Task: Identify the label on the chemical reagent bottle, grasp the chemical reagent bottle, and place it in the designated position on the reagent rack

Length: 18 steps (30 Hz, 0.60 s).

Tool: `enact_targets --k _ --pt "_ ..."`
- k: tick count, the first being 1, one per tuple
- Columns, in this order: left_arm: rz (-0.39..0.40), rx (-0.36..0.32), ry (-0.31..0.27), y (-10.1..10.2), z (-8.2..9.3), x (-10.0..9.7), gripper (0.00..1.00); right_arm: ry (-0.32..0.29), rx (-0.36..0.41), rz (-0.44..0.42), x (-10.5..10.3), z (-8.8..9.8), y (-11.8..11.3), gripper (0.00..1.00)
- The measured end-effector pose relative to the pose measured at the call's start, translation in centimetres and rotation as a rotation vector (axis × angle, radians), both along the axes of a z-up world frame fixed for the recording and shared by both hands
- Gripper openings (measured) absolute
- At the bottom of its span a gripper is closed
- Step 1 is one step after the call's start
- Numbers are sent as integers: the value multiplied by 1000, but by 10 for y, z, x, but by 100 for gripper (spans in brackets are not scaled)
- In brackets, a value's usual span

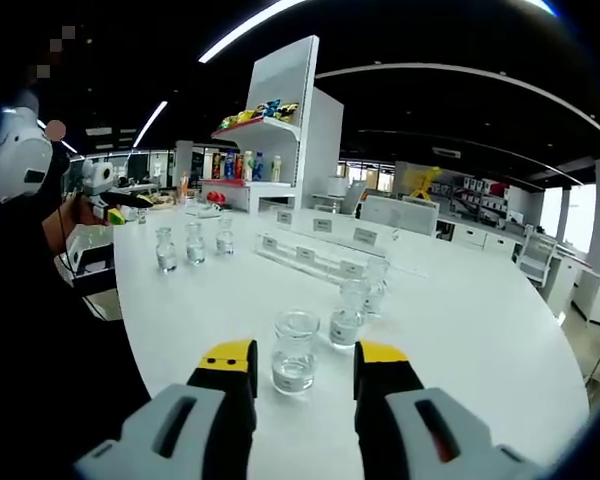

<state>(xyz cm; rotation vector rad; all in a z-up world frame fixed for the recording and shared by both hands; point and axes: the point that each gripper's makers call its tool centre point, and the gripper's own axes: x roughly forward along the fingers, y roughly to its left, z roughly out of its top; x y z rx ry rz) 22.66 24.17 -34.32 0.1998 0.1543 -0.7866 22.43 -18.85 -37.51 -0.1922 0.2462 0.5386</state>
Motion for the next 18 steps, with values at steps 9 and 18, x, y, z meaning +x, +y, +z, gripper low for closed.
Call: enact_targets --k 9,18 --pt "0 -1 9 -1 -2 0 69 7 15 8 7 -8 5 38" --pt "5 1 13 0 -2 0 69 4 27 24 14 -15 12 36"
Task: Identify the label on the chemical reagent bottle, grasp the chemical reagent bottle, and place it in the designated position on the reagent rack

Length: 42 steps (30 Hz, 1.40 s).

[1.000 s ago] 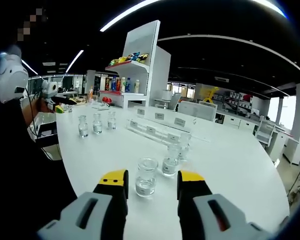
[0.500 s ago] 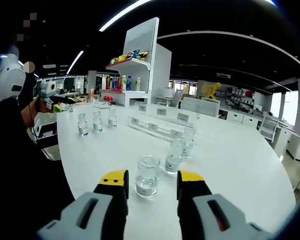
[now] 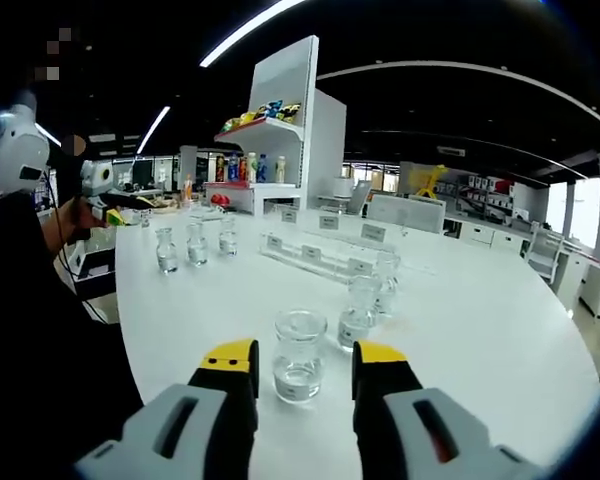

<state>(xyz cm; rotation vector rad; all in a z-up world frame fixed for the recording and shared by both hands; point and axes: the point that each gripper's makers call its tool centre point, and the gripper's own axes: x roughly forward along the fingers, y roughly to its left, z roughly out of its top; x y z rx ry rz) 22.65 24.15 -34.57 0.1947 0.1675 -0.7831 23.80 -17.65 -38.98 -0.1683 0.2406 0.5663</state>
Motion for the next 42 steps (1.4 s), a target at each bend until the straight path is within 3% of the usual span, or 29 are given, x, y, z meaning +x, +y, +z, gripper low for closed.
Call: enact_targets --k 42 --pt "-4 11 10 -1 -2 -2 68 -7 64 39 24 -16 21 32"
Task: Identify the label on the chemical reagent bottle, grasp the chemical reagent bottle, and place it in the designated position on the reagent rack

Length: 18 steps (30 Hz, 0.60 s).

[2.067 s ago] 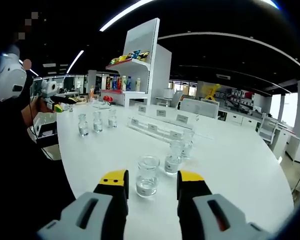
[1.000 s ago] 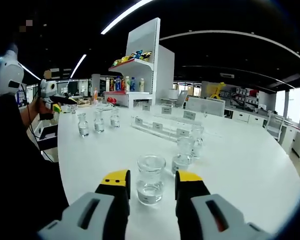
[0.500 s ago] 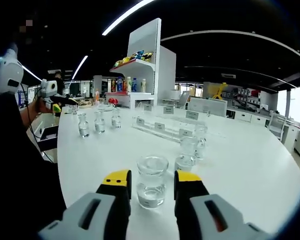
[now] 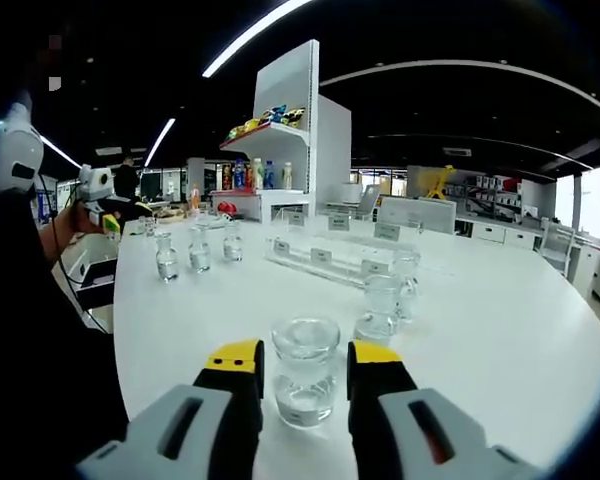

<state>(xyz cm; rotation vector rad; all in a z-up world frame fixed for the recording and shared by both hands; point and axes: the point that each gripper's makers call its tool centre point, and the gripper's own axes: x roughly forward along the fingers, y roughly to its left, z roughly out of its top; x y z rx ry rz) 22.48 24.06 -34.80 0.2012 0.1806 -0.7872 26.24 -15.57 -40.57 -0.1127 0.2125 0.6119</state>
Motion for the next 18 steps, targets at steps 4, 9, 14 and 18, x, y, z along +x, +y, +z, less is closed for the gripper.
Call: enact_targets --k 4,9,14,18 --pt "4 -3 1 1 0 1 68 -1 -2 4 2 -2 2 32" --pt "7 -3 3 3 -1 1 68 0 4 5 6 -4 4 32" --pt "6 -3 3 3 -1 1 68 0 11 5 8 -7 6 32" --pt "11 -2 6 4 -2 2 68 -5 28 9 10 -7 8 31"
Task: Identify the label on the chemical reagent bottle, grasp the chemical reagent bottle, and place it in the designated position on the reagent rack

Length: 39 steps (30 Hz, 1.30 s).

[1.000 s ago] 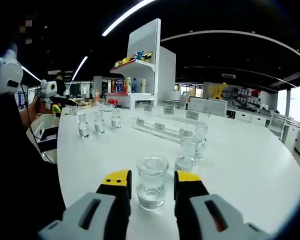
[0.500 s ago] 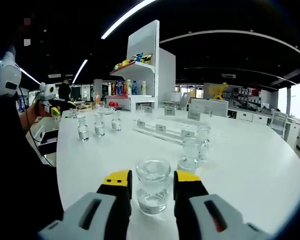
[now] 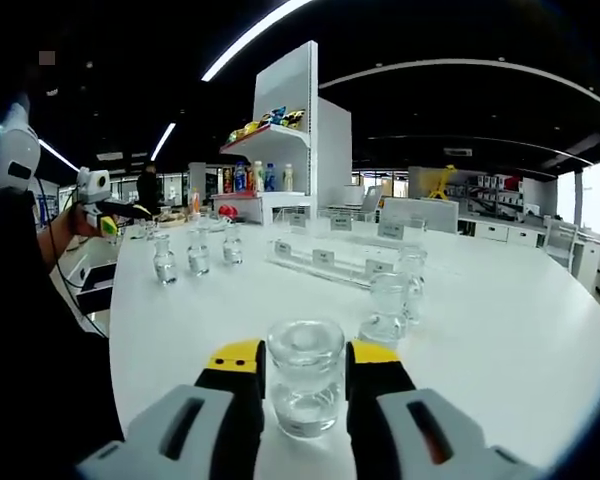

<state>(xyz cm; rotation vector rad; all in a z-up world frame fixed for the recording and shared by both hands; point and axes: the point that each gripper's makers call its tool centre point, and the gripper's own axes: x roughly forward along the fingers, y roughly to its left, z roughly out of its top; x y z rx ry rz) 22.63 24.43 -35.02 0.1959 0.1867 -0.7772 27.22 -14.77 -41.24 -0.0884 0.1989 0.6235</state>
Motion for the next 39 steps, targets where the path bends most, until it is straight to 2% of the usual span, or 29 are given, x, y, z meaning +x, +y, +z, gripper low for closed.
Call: enact_targets --k 10,34,39 --pt "-1 5 2 0 0 1 68 -8 11 2 3 -1 2 26" --pt "6 6 4 0 -1 -3 68 -9 23 -27 10 0 -2 24" --pt "12 3 3 2 -1 -3 68 -21 18 -27 10 6 -2 24"
